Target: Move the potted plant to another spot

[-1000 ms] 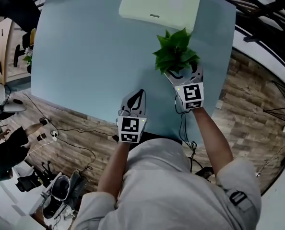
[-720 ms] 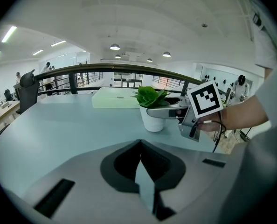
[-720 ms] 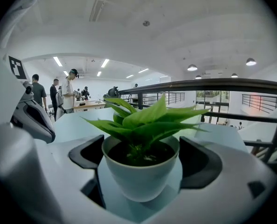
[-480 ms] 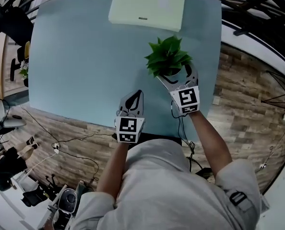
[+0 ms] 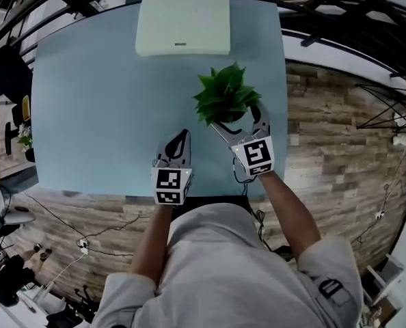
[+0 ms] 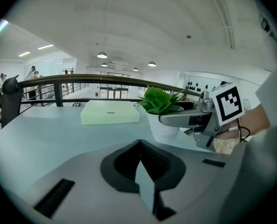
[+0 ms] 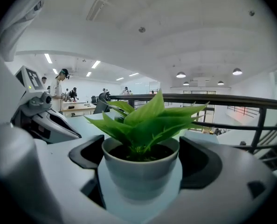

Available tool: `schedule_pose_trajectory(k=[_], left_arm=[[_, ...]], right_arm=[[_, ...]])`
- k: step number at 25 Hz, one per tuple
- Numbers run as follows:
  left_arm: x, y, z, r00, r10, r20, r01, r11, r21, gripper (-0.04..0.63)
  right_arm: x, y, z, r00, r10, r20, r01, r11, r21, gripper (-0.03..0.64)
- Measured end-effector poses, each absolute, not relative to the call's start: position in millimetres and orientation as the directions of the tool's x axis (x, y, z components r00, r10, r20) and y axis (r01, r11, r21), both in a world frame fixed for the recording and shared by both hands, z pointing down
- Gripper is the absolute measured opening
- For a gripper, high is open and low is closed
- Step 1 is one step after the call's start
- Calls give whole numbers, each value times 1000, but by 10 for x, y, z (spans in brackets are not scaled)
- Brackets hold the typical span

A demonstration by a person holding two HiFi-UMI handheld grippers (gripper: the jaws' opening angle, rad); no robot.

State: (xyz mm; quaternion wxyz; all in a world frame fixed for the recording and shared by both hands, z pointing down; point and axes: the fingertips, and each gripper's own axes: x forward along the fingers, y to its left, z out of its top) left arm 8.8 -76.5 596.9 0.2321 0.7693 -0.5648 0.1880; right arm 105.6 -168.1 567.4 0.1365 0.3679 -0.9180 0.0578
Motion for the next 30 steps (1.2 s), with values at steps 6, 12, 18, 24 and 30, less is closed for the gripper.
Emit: schedule_pose_trajectory(k=[6,12,18,24,30], left_arm=[[18,-902,5702,355,-797,490,-934,-327,145,12],[-37,-832,5441,445,-780,439,-894,-419,161,12],[113,-826,5113,542,-756,367,-836,-531,141,12],[328,-882,4823,539,-772,337,-837,-537,107,12],[557,-858,4666,539,-779,320,-836,-541,91,12]], right_arm=[[1118,-1587,5336,-637,-728,255,-749,662,19,502],[1192,-1372,4971,-559,-798,223,-815,579,28,502],[1403,-1159,4602,-481,-859,174,-870,492,27,502],[1667,-1094,4323,-482,-868,119,-872,489,30,502],[1909,-1058,4142,-512,-856,72,-855,516,49,502]])
